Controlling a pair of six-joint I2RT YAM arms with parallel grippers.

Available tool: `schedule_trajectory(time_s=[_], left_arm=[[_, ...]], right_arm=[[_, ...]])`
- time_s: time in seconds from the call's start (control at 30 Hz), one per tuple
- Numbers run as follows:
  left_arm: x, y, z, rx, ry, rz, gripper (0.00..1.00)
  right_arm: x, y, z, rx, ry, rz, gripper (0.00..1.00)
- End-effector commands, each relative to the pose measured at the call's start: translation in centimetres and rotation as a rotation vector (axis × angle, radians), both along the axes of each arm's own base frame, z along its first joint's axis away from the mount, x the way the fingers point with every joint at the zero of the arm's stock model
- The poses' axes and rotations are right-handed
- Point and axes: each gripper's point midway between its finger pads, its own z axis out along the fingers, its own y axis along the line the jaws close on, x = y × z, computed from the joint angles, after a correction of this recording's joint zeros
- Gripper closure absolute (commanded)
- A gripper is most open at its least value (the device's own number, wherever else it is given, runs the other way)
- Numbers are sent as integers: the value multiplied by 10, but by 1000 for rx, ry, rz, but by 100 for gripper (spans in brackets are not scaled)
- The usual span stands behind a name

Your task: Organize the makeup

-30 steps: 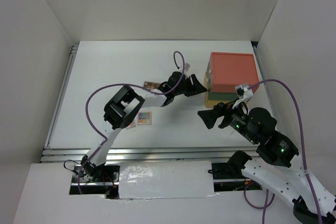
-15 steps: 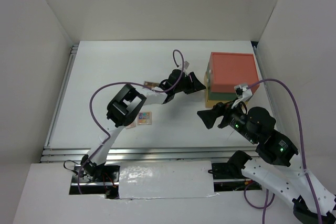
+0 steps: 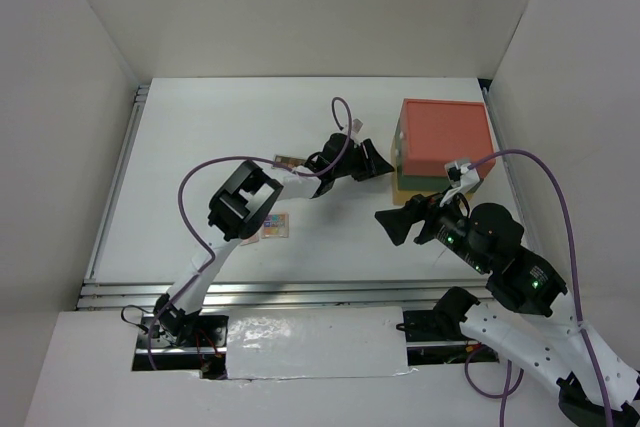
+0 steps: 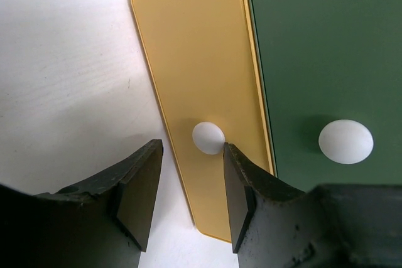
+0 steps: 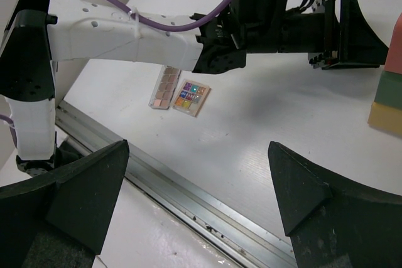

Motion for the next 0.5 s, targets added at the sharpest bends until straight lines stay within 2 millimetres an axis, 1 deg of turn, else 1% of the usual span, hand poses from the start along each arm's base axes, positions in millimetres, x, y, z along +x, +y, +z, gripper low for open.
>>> schedule_trajectory(time_s=[0.0,0.1,0.27,0.37,0.47], left_arm=[[2,-9,7,-54,-16,-23,44],[1,-8,13,-74,-23,-23,45],[1,-2,26,-138,-46,-21,46],[1,-5,28,-166,-37,-37,46],[2,-6,26,-173,-28,-40,45]], right_arm=[[4,4,3,1,-23,5,0],[3,4,3,0,-22,8,0],[4,4,2,-2,-20,7,0],[4,6,2,-1,-19,11,0],[4,6,1,-2,-18,14,0]])
